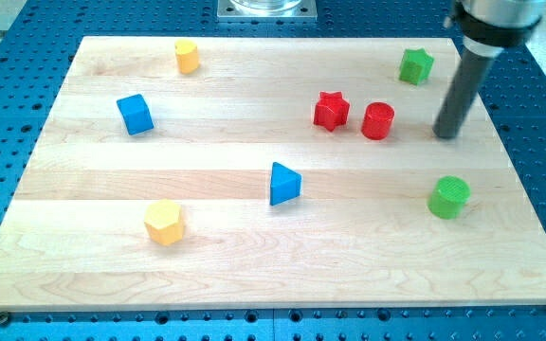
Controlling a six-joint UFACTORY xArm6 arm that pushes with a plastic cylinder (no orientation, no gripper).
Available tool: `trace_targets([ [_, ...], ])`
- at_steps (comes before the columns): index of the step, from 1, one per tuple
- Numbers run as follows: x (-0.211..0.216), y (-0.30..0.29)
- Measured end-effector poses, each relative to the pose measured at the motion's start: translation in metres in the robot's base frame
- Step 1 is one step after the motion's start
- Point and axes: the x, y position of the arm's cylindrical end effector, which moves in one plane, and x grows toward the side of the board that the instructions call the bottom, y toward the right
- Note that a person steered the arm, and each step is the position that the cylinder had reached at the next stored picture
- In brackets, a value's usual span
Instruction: Place your arm at the bottom left of the green circle
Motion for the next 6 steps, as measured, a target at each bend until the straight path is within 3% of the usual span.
trace_targets([
  [1,0.014,0.004],
  [2,0.067,0.058],
  [3,0.113,0.010],
  [4,0.147,-0.079],
  [5,0.150,-0.170],
  [6,0.150,-0.125],
])
